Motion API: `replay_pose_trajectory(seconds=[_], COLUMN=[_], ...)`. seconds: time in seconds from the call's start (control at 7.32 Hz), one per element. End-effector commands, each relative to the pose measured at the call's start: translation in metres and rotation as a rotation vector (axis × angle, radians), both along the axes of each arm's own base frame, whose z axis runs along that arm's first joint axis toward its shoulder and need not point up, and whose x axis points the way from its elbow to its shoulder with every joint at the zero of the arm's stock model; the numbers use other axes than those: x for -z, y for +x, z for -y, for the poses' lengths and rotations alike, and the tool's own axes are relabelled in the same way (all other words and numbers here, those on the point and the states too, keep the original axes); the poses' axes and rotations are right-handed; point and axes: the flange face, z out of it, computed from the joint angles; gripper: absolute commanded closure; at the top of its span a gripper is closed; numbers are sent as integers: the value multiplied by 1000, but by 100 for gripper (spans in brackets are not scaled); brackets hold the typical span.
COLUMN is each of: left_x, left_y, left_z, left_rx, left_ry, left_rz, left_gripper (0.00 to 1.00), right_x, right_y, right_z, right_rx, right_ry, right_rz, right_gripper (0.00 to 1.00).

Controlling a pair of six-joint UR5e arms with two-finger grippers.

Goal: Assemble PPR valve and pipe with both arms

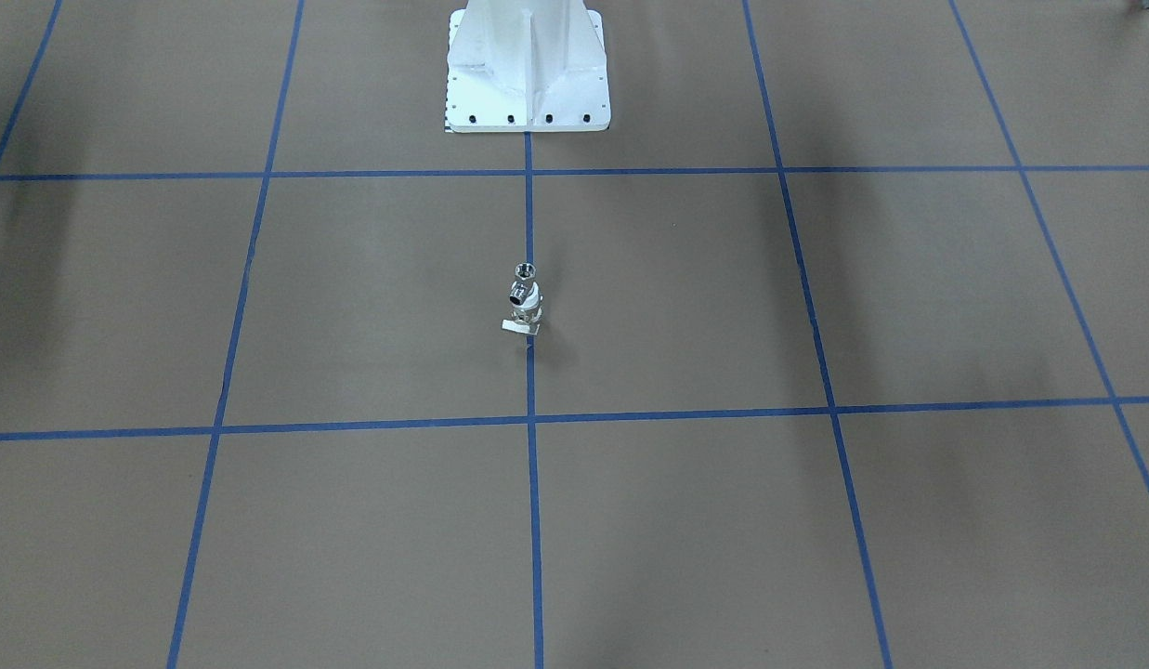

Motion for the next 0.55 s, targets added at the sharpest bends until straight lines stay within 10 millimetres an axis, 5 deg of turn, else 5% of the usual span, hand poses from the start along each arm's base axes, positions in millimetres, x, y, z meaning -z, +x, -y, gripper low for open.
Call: replay_pose_trajectory(seconds=[0.0, 0.41], left_x=[-3, -5], left_y=[0, 0], left_z=[-2, -5], left_rx=[0, 0], left_ry=[-6, -10], left_rz=[2, 2], left_gripper=[0, 0], right_x=[-1, -2], right_y=[0, 0], right_z=[0, 0], right_rx=[0, 0], right_ry=[-3, -4], right_rz=[0, 1], right_gripper=[0, 0])
